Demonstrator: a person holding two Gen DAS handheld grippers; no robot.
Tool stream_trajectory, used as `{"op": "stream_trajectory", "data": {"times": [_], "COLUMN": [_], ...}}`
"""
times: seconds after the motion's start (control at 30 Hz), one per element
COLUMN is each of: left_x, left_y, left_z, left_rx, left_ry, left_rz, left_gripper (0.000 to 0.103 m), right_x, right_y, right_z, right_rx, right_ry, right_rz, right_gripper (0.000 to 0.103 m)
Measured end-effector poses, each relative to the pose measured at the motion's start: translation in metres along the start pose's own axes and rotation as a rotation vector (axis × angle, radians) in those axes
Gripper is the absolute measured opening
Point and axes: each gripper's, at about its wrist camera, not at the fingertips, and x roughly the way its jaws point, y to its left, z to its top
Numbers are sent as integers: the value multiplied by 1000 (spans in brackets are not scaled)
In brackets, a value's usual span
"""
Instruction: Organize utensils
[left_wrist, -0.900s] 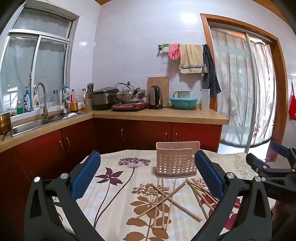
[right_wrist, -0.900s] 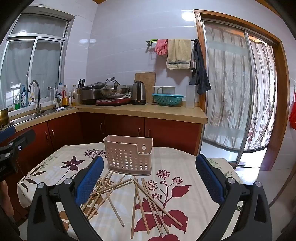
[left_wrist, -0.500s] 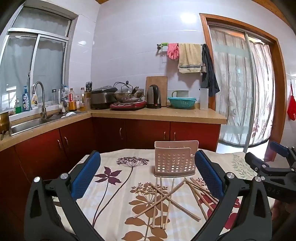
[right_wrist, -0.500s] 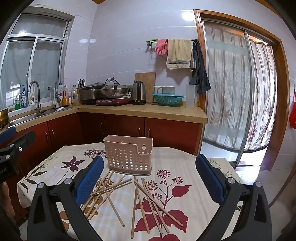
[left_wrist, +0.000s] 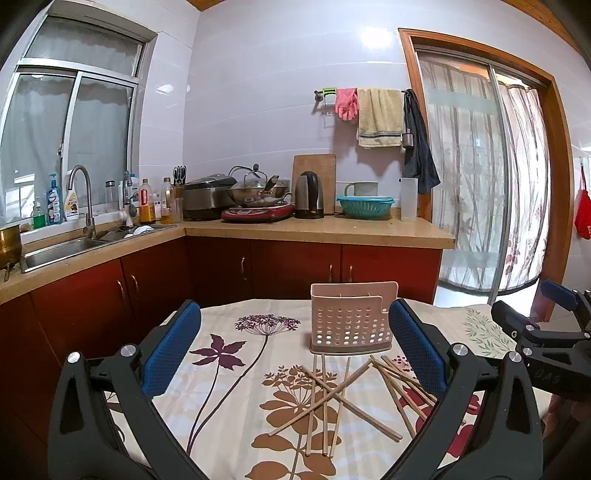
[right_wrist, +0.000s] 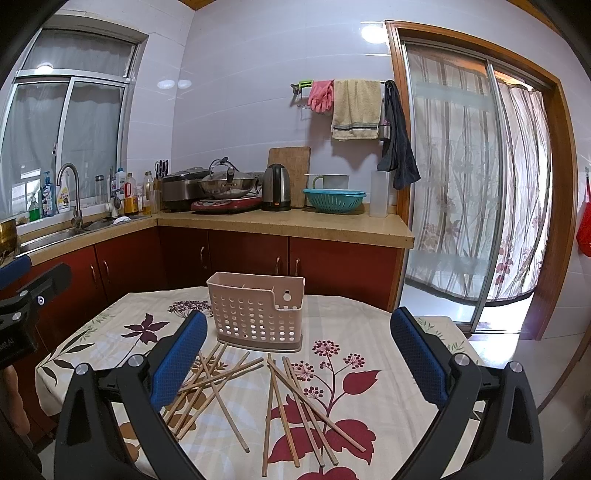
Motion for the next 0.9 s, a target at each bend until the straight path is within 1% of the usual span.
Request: {"op": "stream_trajectory", "data": {"times": [0.07, 0.9], "left_x": [-4, -4], "left_y": [-4, -4], "left_z": [6, 7], "left_rx": [5, 6], "left_ry": [0, 1], "left_rz": [-2, -3], "left_gripper": [99, 99], "right_x": [-1, -1], "right_y": [0, 0], "right_z": [1, 1], "right_rx": [-1, 1], "right_ry": [0, -3], "right_rz": [0, 0], "right_gripper": [97, 97]}}
